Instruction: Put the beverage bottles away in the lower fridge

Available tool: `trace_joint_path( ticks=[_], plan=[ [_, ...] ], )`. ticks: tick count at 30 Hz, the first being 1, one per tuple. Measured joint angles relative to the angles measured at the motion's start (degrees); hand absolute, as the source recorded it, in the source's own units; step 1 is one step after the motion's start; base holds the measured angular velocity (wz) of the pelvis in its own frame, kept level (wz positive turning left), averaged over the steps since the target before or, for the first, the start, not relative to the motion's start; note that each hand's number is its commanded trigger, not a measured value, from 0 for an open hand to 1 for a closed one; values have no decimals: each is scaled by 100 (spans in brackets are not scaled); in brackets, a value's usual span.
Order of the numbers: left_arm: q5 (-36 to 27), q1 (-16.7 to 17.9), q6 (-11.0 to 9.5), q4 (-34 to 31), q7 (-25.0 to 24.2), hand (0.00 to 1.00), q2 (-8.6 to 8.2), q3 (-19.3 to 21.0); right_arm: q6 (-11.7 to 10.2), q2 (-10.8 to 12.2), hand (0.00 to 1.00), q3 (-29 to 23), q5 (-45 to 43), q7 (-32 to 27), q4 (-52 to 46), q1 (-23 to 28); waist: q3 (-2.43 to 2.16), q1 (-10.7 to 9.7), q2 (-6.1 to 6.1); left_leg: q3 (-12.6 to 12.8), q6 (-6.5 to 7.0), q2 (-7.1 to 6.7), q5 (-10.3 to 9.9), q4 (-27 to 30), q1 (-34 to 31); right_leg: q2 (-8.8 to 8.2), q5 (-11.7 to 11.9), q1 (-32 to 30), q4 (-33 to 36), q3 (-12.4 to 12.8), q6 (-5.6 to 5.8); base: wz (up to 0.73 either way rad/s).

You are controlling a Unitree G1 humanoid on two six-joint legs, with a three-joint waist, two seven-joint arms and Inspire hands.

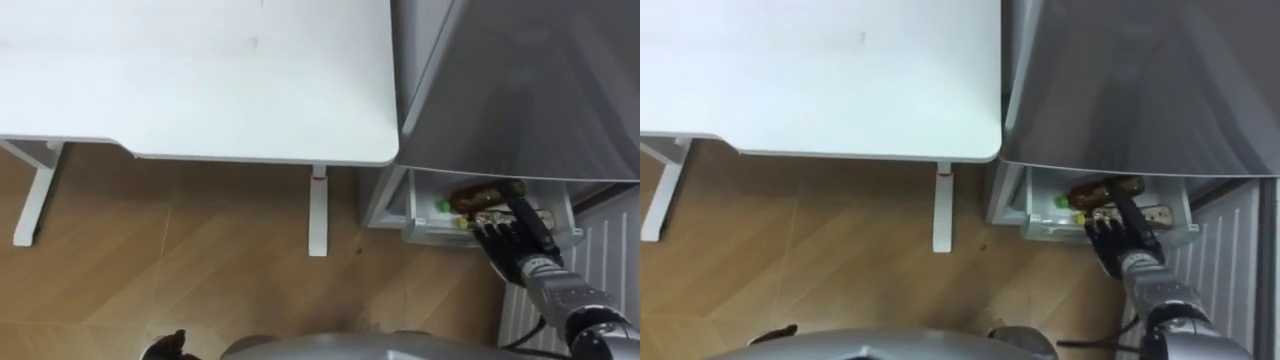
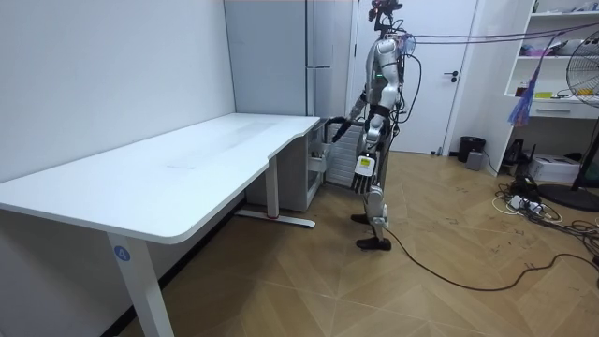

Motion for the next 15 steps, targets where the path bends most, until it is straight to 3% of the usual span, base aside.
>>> trace_joint_path(
  ticks=[4,9,11,15],
  plan=[
    [-5,20,-82,1,167,0,-23,85,-67,125,0,245,-518,-46,5,291,43,25,-67,152,-4,18,-5,-59,80,40,5,7,7,145,0,-14],
    [-30,-12,-282,86,351,0,-26,118,-190,264,0,430,-576,-62,26,462,60,3,-54,198,-36,90,-95,-140,106,138,61,-38,-10,231,-26,-13],
    [-66,-23,-335,282,408,0,-35,121,-251,305,0,428,-632,-41,181,505,59,4,-44,214,-41,102,-99,-171,177,157,63,2,-13,262,-28,-9],
    [-16,-1,-442,510,433,0,-71,171,-292,323,0,422,-1071,24,422,700,8,-6,-17,217,-48,119,-107,-224,196,189,67,8,-58,290,-33,-4]
  ],
)
